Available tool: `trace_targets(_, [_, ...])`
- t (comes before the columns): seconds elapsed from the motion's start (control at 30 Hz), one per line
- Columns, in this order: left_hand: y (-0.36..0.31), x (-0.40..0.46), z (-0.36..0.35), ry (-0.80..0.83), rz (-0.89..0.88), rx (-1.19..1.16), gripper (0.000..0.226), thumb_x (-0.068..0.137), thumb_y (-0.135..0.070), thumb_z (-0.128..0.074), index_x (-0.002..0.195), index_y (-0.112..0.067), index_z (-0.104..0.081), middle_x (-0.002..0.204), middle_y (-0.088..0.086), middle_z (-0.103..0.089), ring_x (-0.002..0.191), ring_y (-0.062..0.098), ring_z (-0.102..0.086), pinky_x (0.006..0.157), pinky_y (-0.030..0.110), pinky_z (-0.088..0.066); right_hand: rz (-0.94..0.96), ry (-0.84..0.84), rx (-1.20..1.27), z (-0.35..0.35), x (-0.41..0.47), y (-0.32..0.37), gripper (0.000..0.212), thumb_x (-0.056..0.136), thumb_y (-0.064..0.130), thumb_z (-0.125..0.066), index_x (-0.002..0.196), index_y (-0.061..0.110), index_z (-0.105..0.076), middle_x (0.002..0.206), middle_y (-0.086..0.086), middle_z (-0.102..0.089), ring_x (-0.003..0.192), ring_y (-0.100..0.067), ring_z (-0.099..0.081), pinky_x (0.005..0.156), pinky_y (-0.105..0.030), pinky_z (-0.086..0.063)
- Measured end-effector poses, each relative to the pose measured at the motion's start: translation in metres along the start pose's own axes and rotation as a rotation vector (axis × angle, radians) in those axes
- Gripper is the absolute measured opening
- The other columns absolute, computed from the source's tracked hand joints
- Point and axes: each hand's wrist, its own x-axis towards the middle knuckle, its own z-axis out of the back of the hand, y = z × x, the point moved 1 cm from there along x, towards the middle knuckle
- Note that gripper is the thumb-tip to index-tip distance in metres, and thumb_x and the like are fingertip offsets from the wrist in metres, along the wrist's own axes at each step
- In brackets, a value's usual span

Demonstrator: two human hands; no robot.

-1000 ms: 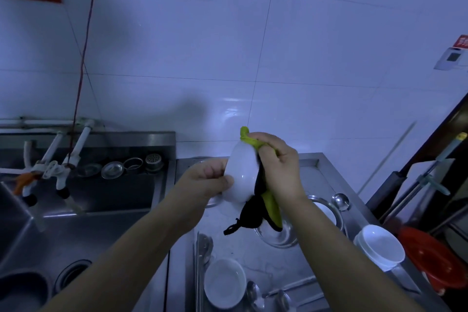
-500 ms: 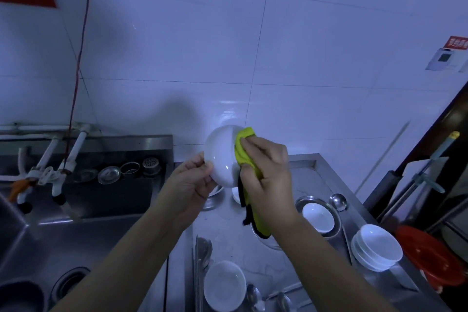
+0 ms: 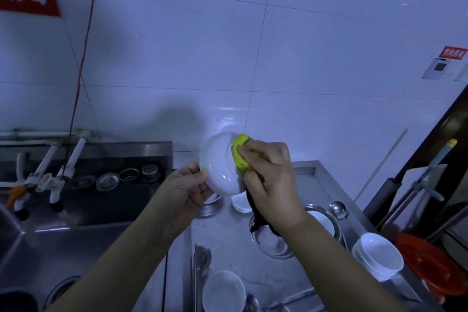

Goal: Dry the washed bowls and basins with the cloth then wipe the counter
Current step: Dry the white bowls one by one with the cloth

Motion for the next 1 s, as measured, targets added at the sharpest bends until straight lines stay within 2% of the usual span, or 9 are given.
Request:
trace_targets(0.1, [-0.006,0.001,0.003,-0.02,-0.038,0.012,0.038,0.075,-0.007,-0.051,0.111,0.003,-0.059,0.105,0.018,-0.067,0.093,0.022,-0.066,0.083,0.029,-0.055,-0.007,0.017,0.075,-0.011,-0.01,0.012,0.04,0.083,0.006,-0.042,0.113,0.005,-0.068,0.119,0.002,-0.057,0.101,-0.019,-0.044,0.094,-0.019,-0.038])
trace_targets(0.27, [-0.012,-0.003,0.005,-0.009,-0.077,0.06,0.042,0.078,-0.008,-0.051,0.117,0.004,-0.057,0.114,0.021,-0.063,0.1,0.024,-0.063,0.086,0.029,-0.054,0.078,-0.023,0.098,-0.005,-0.013,0.014,0.039,0.081,-0.001,-0.043,0.11,0.003,-0.069,0.116,0.0,-0.06,0.098,-0.023,-0.047,0.089,-0.028,-0.043])
trace_targets(0.4, [-0.01,-0.006,-0.005,0.04,-0.138,0.28,0.03,0.08,-0.01,-0.058,0.107,0.0,-0.065,0.102,0.022,-0.068,0.091,0.026,-0.065,0.079,0.03,-0.054,0.193,0.017,-0.029,-0.013,0.007,0.03,0.033,0.089,0.012,-0.049,0.114,0.011,-0.069,0.122,0.0,-0.062,0.103,-0.025,-0.049,0.085,-0.043,-0.043])
trace_targets(0.5, [-0.011,-0.01,-0.01,0.08,-0.175,0.427,0.024,0.08,-0.01,-0.055,0.101,-0.005,-0.067,0.096,0.022,-0.069,0.088,0.026,-0.065,0.08,0.035,-0.052,0.19,0.011,-0.117,-0.018,0.02,0.035,0.032,0.083,0.018,-0.054,0.109,0.019,-0.073,0.12,0.006,-0.064,0.103,-0.023,-0.05,0.08,-0.047,-0.04])
trace_targets(0.6, [-0.015,-0.012,-0.009,0.114,-0.2,0.528,0.023,0.082,-0.009,-0.052,0.1,-0.002,-0.065,0.097,0.025,-0.068,0.092,0.038,-0.063,0.088,0.048,-0.048,0.09,-0.045,-0.007,-0.015,0.031,0.033,0.034,0.08,0.019,-0.05,0.103,0.02,-0.075,0.114,0.008,-0.066,0.099,-0.024,-0.048,0.081,-0.043,-0.042])
trace_targets(0.7, [-0.018,-0.012,-0.008,0.119,-0.222,0.554,0.028,0.081,-0.01,-0.052,0.104,-0.008,-0.067,0.104,0.022,-0.068,0.099,0.036,-0.063,0.09,0.043,-0.048,-0.175,-0.011,0.239,-0.012,0.042,0.025,0.035,0.081,0.021,-0.047,0.101,0.023,-0.075,0.108,0.014,-0.066,0.108,-0.02,-0.047,0.093,-0.03,-0.042])
trace_targets(0.8, [-0.02,-0.013,-0.005,0.111,-0.218,0.53,0.03,0.079,-0.01,-0.053,0.103,-0.012,-0.07,0.104,0.017,-0.07,0.097,0.029,-0.064,0.087,0.039,-0.049,-0.521,0.029,0.562,-0.01,0.049,0.012,0.029,0.082,0.013,-0.052,0.093,0.023,-0.077,0.097,0.01,-0.072,0.104,-0.018,-0.059,0.086,-0.028,-0.045])
trace_targets(0.9, [-0.019,-0.013,-0.003,0.116,-0.207,0.39,0.028,0.078,-0.009,-0.053,0.099,-0.011,-0.071,0.1,0.013,-0.071,0.092,0.022,-0.067,0.077,0.027,-0.053,-0.716,0.017,0.734,-0.009,0.044,0.002,0.036,0.081,0.008,-0.046,0.099,0.018,-0.076,0.1,0.0,-0.073,0.089,-0.013,-0.064,0.078,-0.024,-0.048])
trace_targets(1.0, [-0.017,-0.007,-0.004,0.092,-0.192,0.155,0.024,0.078,-0.002,-0.056,0.094,-0.009,-0.073,0.097,0.009,-0.072,0.09,0.018,-0.067,0.074,0.025,-0.055,-0.779,-0.063,0.796,-0.014,0.029,0.0,0.037,0.085,0.008,-0.046,0.108,0.02,-0.073,0.113,0.002,-0.069,0.103,-0.01,-0.063,0.088,-0.025,-0.048])
